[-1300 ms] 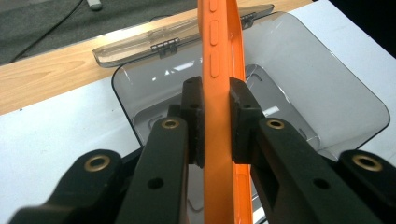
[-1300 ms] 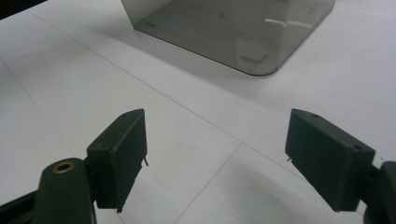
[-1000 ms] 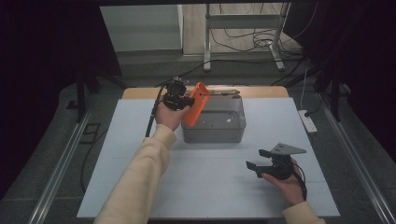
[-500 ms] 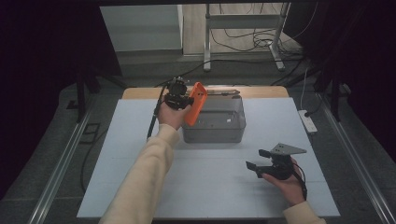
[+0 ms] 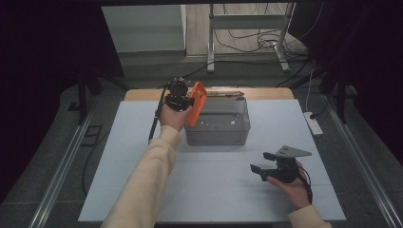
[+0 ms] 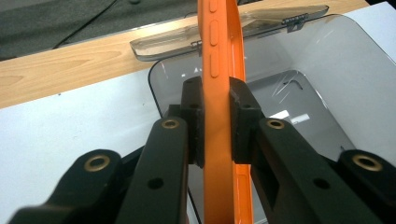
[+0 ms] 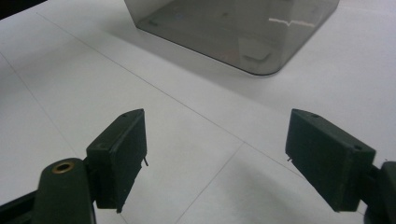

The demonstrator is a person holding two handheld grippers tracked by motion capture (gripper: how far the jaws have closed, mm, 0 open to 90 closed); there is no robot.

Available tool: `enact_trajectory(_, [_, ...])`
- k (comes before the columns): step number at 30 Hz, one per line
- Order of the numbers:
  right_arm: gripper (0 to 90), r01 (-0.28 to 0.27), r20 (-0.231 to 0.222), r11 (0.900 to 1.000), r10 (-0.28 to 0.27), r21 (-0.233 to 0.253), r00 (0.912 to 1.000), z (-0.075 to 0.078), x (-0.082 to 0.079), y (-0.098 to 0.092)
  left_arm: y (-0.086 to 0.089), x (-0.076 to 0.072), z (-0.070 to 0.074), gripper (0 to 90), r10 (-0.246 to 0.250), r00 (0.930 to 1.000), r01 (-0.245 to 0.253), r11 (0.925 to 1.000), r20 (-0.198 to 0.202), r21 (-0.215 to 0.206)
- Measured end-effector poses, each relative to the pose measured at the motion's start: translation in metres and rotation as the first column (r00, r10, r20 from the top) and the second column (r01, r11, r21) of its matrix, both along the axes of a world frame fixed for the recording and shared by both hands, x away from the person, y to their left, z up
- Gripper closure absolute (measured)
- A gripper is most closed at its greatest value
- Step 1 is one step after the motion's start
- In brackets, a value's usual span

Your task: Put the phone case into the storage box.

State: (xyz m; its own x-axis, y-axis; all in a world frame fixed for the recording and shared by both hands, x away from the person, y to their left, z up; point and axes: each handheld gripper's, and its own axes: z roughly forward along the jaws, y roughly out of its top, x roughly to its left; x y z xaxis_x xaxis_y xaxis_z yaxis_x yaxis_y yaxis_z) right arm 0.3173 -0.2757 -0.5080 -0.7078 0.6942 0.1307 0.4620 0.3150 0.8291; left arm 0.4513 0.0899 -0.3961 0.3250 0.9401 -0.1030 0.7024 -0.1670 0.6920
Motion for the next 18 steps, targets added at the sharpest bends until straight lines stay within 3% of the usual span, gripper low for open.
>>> enact_trajectory(18, [20.0,-0.001,-0.002,1.0,0.001,-0.003,1.0,-0.0004,-0.0001,0.0004,0.0015,0.0036,-0.0041,79.3,0.039,0.9992,-0.039,0.9989,0.0,0.024])
